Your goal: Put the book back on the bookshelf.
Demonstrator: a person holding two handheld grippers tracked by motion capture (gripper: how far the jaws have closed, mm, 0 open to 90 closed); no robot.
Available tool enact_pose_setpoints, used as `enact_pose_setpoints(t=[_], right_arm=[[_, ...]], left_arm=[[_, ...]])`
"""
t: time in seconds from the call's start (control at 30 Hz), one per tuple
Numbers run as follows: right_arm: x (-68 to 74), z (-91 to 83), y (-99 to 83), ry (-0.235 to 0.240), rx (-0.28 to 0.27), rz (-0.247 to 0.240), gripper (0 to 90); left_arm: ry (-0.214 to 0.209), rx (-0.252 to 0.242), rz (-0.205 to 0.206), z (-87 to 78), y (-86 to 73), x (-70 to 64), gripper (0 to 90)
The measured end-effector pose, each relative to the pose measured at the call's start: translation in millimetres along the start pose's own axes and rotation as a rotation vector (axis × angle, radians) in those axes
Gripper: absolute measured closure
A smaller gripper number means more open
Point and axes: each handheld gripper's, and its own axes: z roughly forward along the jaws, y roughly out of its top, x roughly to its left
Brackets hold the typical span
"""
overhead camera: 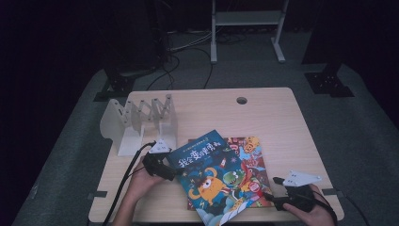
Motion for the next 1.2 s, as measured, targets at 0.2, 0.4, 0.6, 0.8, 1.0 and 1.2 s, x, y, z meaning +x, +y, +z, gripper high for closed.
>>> enact_pose_setpoints(t=[0.2, 0.4, 0.6, 0.8, 1.0, 1.2], right_arm=[[-12.7, 4.6, 5.4, -0.035, 0.004, 0.007, 30.1], [-28.5, 10.4, 12.8, -0.082, 0.011, 0.018, 31.4], [-44.9, 17.5, 20.0, -0.113, 0.015, 0.060, 33.4], [-63.0, 28.5, 30.4, -0.149, 0.013, 0.087, 35.0], [-76.0, 38.5, 41.5, -0.183, 0.026, 0.120, 35.7], [-85.2, 41.5, 49.5, -0.193, 0.012, 0.164, 33.3]], left_arm=[[-0.028, 0.010, 0.009, 0.6, 0.6, -2.7, 0.0], [-0.053, 0.027, 0.034, 2.4, 3.4, -8.8, 0.0], [-0.072, 0.038, 0.044, 2.7, 4.0, -14.8, 0.0], [-0.093, 0.041, 0.043, 1.3, 3.5, -20.0, 0.0], [-0.122, 0.026, 0.026, -3.5, -1.4, -26.5, 0.0], [-0.139, 0.024, 0.027, -4.7, -4.9, -34.8, 0.0]])
